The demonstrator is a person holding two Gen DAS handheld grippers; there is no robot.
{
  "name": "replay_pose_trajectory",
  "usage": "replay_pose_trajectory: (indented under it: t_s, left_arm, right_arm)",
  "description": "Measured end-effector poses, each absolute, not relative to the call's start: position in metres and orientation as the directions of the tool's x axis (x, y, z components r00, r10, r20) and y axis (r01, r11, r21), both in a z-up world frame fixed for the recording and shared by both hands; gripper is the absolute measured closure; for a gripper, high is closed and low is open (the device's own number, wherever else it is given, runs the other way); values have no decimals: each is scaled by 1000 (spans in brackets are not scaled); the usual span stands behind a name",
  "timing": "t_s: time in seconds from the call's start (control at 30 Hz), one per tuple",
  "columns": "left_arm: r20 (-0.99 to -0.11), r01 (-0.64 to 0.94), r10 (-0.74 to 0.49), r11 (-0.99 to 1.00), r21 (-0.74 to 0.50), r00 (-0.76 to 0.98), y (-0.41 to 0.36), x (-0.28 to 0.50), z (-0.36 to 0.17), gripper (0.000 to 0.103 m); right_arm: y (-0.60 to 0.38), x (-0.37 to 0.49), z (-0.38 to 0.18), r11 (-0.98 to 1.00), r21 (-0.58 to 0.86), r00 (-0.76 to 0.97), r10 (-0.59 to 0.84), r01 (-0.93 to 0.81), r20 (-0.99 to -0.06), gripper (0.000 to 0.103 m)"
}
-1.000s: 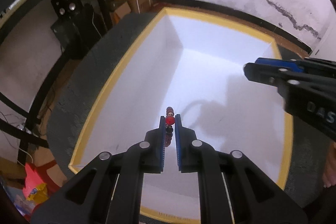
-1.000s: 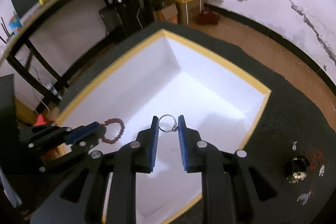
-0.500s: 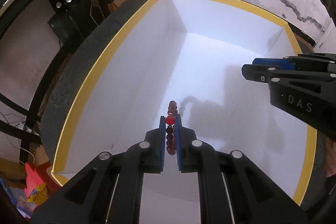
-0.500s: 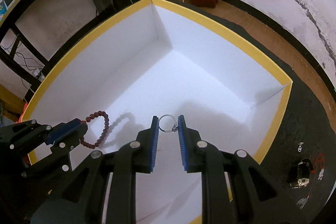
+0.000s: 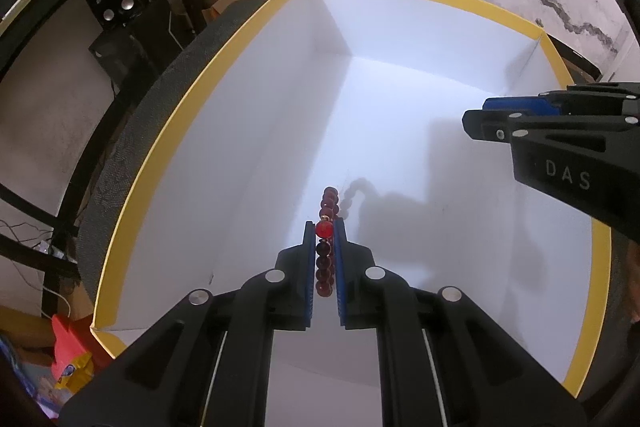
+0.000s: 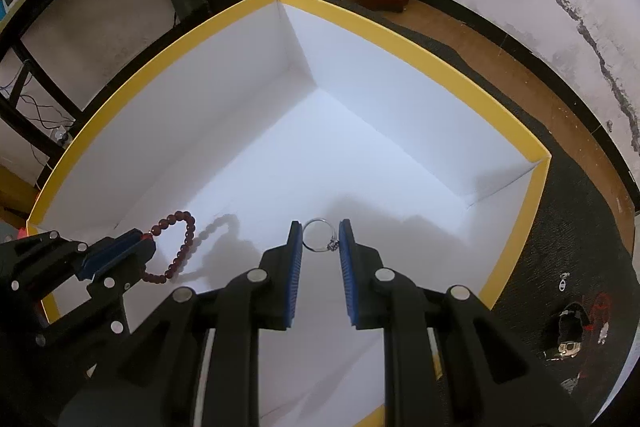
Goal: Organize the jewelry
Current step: 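Carry bracelet and ring into the white box and open both tools, then move both tools back over the gold watch and silver chain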
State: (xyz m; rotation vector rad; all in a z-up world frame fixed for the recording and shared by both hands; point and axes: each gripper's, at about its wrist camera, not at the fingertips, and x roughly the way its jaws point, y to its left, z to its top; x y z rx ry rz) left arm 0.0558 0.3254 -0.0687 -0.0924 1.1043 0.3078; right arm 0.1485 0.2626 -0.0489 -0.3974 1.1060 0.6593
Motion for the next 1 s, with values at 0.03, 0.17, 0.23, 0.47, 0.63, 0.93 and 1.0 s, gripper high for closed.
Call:
replay_pose_trajectory:
  t_s: [0.03, 0.17, 0.23, 0.47, 0.63, 0.93, 1.0]
  left_arm:
    - [-890, -289, 198, 954, 78, 411, 325, 56, -69, 95]
    - [-890, -280, 202, 956, 89, 408, 322, 55, -69, 94]
    - [-890, -283, 201, 955, 86, 409, 321, 54, -68, 90]
    - [-867, -263, 216, 959, 103, 448, 310, 49, -47, 16]
    - [-866, -272, 226, 956, 110, 447, 301, 44, -36, 13]
    - [-812, -248, 210, 965, 83, 545, 258, 18, 16, 11]
    - [-789, -231, 203, 970, 80, 579, 239, 14, 28, 10]
  right_arm:
    - [263, 148, -48, 747, 15, 298, 284, -665, -911, 84]
    - [263, 149, -46, 745, -9, 317, 273, -667, -908, 83]
    - [262, 148, -44, 746, -12, 324, 274, -666, -906, 47]
    - [253, 145, -23, 745, -19, 367, 307, -667, -878, 19]
    - [229, 140, 0, 765, 10, 391, 341, -644, -855, 19]
    - [111, 98, 65, 814, 60, 503, 413, -578, -760, 16]
    - [68, 84, 76, 840, 45, 559, 399, -541, -727, 16]
